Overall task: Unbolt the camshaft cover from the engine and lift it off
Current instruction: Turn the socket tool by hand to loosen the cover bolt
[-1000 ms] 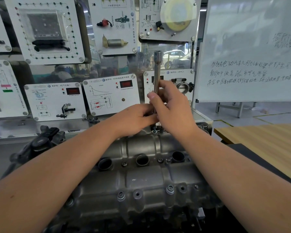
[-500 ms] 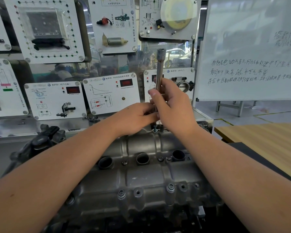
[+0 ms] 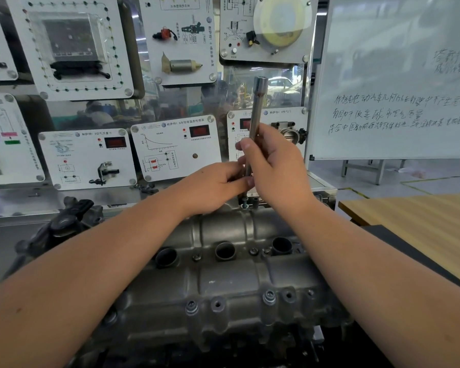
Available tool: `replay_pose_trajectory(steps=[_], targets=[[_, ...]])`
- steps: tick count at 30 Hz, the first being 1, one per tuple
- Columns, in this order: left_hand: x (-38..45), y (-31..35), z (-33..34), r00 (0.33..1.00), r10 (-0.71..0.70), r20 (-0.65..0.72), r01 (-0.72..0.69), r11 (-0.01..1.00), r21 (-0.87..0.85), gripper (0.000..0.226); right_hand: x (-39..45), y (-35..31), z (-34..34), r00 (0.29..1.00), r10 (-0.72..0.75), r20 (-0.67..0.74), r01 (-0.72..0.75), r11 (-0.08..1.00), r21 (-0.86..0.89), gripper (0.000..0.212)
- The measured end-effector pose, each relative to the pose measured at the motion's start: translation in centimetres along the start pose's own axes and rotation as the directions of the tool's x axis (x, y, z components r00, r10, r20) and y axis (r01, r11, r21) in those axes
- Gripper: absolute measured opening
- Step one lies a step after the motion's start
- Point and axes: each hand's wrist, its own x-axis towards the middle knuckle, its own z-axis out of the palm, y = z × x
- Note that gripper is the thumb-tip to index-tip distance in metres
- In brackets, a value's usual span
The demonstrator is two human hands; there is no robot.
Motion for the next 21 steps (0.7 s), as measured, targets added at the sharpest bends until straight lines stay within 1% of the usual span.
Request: replay_pose_trajectory(steps=[3,6,7,9,10,12,14,16,19,21], targets=[[-0.05,-0.04,0.08,1.0,-0.018,0.015,0.018,1.0,-0.022,0.042,-0.07,-0.06,0.02,0.999,-0.016,0.05,0.017,1.0,-0.014,0.021],[-0.15,-0.06,0.03,1.0,-0.02,0.016,0.02,0.999,-0.026,0.039,-0.07,0.03,0.08,0.997,-0.027,0.072,0.026,1.0,0.014,0.018],[-0.16,-0.09,0.0,1.0,-0.013,0.01,0.013,1.0,-0.021,0.038,-0.08,0.06,0.13,0.997,-0.017,0.073,0.015,0.999,0.029,0.022],[-0.2,0.01,-0.09,1.0,-0.005,-0.003,0.005,1.0,-0.011,0.035,-0.16,0.02,0.18,0.998,0.003,0.061,-0.006,0.999,0.043,0.038],[-0.2,0.08,-0.12,1.0,-0.004,-0.008,0.004,1.0,-0.005,0.035,-0.17,0.03,0.17,0.999,0.007,0.045,-0.009,0.999,0.041,0.04],[-0.13,0.09,-0.12,1.0,0.004,-0.02,-0.004,1.0,0.007,0.035,-0.14,-0.03,0.12,1.0,-0.018,0.01,0.018,1.0,0.018,0.031],[-0.05,-0.08,-0.06,1.0,0.014,-0.02,-0.014,1.0,0.008,0.034,-0.19,-0.13,0.07,0.998,-0.066,0.015,0.066,0.998,-0.009,0.018],[-0.04,-0.31,0.04,1.0,0.007,-0.005,-0.007,1.0,-0.001,0.035,-0.22,-0.14,0.11,0.997,-0.062,0.046,0.063,0.998,-0.018,0.017],[-0.08,-0.5,0.16,1.0,-0.014,0.006,0.014,0.999,-0.042,0.036,-0.09,-0.01,0.05,0.998,-0.03,0.055,0.031,0.999,-0.023,0.021],[-0.02,-0.53,0.13,1.0,-0.013,-0.003,0.012,0.999,-0.044,0.033,-0.01,0.1,0.09,0.998,-0.022,0.055,0.022,1.0,0.001,0.017]])
